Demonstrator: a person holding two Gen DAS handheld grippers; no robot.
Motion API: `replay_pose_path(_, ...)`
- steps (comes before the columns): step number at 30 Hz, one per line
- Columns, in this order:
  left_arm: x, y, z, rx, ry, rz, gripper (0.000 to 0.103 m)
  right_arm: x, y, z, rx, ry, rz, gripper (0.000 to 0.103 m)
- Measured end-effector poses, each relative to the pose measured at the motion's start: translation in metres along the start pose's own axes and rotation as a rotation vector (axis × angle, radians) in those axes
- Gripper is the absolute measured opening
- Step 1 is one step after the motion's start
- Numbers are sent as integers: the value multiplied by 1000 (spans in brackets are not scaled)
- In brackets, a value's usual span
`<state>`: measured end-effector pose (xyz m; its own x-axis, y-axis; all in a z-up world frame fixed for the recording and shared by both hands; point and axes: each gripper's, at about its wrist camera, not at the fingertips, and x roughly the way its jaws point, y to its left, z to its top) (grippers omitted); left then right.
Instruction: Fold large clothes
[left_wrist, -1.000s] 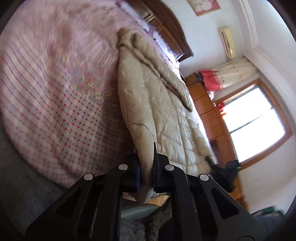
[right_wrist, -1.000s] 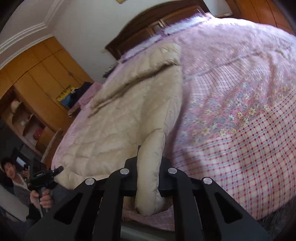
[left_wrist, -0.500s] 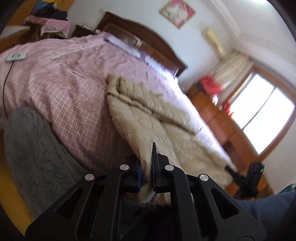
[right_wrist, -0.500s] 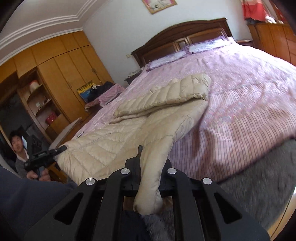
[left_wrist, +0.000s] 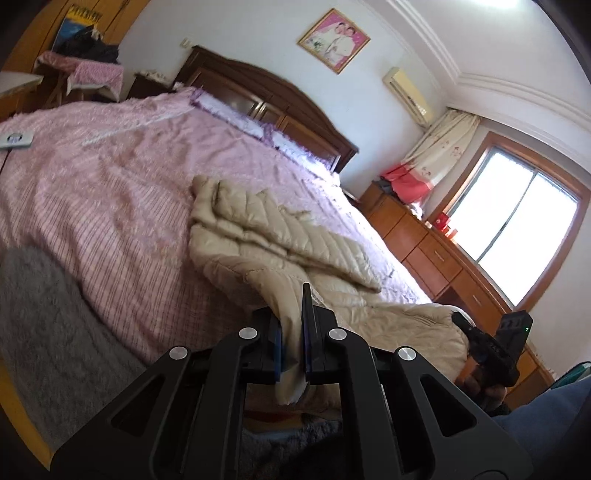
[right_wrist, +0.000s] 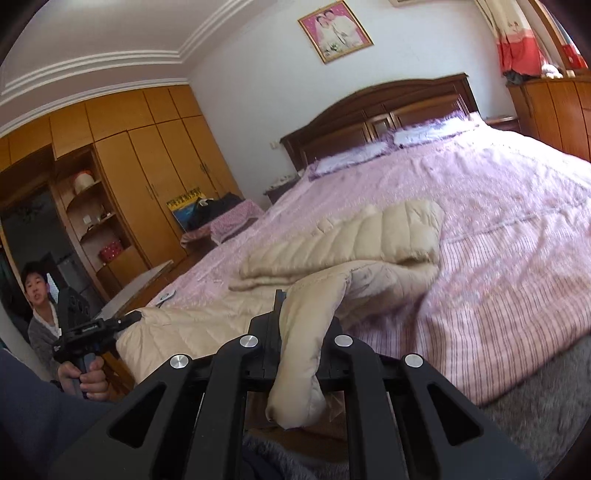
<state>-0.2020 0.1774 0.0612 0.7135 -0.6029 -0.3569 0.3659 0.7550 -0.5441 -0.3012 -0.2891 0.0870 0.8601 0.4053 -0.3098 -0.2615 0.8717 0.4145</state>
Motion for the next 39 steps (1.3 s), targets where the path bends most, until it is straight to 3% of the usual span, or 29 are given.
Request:
replay_pose_path(2,5,-3,7,26,-18,12,9,4,1,5,-16,-8,-14,11)
replay_pose_path(4,13,-11,15,103,-68,132,9,10,-3,9,-25,-8,-29,11)
replay_pose_path(7,32,-12,29,140,-68,223,10,19,-16,17,-29,-41,-60,11)
replay_pose_path(10,48,-12,47,151,-59,214,10,29,-23,25,-45,-62,-69,11)
replay_pose_path(15,67,-10,66,167,-111,202,10,53,-26,40,-86,-90,-107,11)
replay_pose_path(22,110,-12,84,238,-127,283,9,89,-30,60,-175,-90,-184,11)
replay_pose_path(29,150,3,109,203,-67,315,10,129,-51,75,-170,-76,-210,12)
replay_pose_path(31,162,12,119,149,-42,303,10,137,-53,77,-174,-63,-212,12)
replay_pose_path(36,196,22,146,118,4,307,9,169,-73,91,-140,8,-251,13)
replay_pose_path(39,221,25,165,153,48,333,9,196,-83,111,-166,72,-266,13)
